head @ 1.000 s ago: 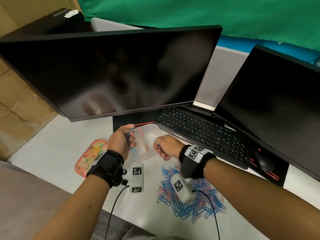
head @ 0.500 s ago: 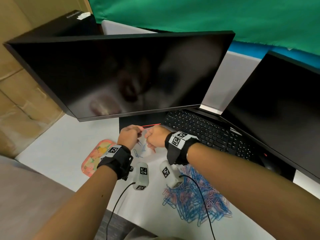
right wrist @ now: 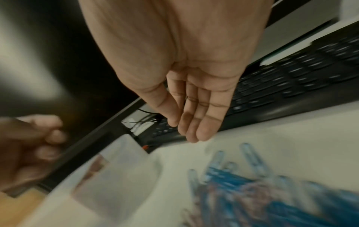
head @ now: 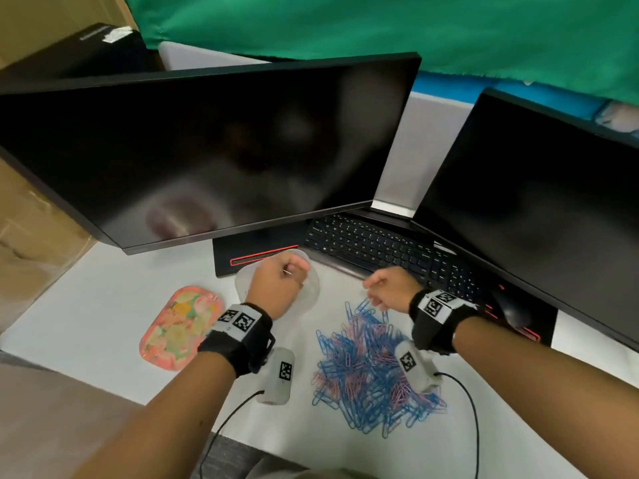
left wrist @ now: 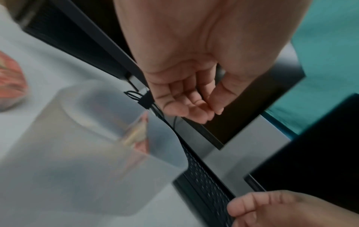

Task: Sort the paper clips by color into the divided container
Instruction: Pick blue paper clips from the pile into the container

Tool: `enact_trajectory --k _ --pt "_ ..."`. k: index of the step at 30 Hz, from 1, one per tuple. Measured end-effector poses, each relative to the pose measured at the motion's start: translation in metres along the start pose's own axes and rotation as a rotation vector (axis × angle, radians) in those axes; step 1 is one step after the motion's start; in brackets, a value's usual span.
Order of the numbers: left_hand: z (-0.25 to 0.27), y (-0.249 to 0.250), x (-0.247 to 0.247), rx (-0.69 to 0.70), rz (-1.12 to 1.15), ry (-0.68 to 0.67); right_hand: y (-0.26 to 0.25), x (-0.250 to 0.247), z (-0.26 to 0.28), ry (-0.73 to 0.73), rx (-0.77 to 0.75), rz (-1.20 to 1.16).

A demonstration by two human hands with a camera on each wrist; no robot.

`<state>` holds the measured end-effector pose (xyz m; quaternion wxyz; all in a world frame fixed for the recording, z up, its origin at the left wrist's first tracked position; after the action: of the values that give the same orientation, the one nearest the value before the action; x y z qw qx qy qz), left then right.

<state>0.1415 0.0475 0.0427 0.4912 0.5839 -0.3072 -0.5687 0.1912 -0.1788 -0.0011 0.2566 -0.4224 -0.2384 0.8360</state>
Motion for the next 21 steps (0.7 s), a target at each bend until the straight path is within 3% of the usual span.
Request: enact_trajectory --k 6,9,14,21 --pt "0.018 -0.012 0.073 0.045 -0.259 -0.311 0.067 -0.006 0.010 0.049 0.059 0.126" --pt "0.020 -0.033 0.084 -0.015 -0.457 -0.341 0.090 -0.006 0.013 0.078 0.089 0.140" --pt "0.026 -0.080 0.085 -0.246 -0.839 -0.458 0.112 -0.014 0.013 0.157 0.135 0.132" --pt "0.033 -0.095 0.092 -0.329 -0.830 -0.436 0.087 -0.003 -0.002 0.181 0.076 0.151"
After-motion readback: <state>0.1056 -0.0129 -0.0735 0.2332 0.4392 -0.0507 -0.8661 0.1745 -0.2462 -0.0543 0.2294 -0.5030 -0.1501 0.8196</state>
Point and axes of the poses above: each hand's wrist, its own z-axis away from the middle knuckle, its own x-axis out of the palm, y = z × x, the point moved 9 cm from there along -z, towards the middle knuckle, and after that the axes turned 2 degrees about x, right-handed, at the moved point
